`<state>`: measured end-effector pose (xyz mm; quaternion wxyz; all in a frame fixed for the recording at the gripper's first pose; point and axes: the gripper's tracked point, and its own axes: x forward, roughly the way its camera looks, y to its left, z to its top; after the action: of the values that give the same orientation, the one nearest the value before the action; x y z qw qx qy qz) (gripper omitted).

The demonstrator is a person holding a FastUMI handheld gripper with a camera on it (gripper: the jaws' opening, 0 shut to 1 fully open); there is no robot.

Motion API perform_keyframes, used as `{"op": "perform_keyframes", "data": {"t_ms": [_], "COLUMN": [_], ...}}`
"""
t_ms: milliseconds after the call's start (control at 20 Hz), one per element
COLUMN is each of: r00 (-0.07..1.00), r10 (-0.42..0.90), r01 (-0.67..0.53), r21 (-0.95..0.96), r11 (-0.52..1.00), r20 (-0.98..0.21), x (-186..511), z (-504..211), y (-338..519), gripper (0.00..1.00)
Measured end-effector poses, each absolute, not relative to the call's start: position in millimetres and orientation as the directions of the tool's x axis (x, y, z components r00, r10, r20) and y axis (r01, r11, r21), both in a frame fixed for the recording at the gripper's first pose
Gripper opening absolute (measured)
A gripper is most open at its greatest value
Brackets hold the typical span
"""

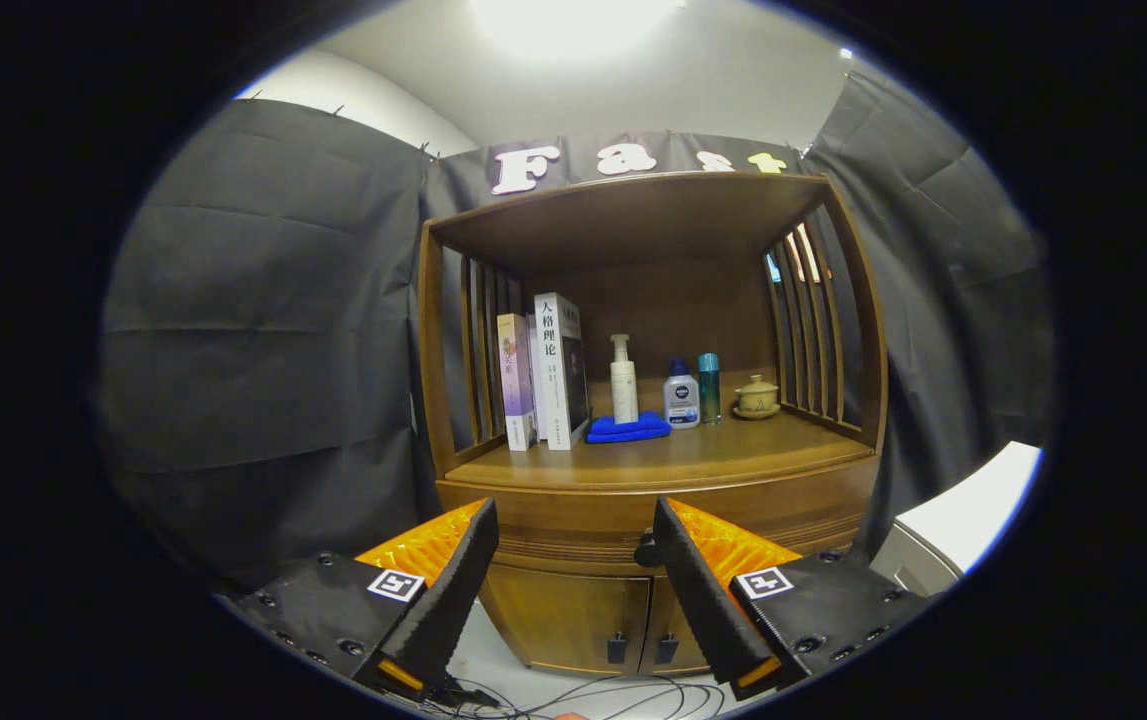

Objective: Pull open the drawer, take out the items inside it, and place them on the countertop above the cabinet.

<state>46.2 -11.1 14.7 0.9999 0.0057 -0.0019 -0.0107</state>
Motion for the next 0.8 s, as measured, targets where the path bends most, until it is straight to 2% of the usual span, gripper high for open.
{"op": "perform_keyframes", "data": {"t_ms": [550, 800], "r00": [0.993, 0.982], "r10": [-0.071, -0.140], "r01": [0.066, 0.134], "r21": [-0.066, -0.049], "r11": [0.996, 0.990], "r20": [-0.090, -0.130], "x": [120, 149], "z": [-23, -40], "y": [-27, -54], "gripper": [0.97, 0.98]}}
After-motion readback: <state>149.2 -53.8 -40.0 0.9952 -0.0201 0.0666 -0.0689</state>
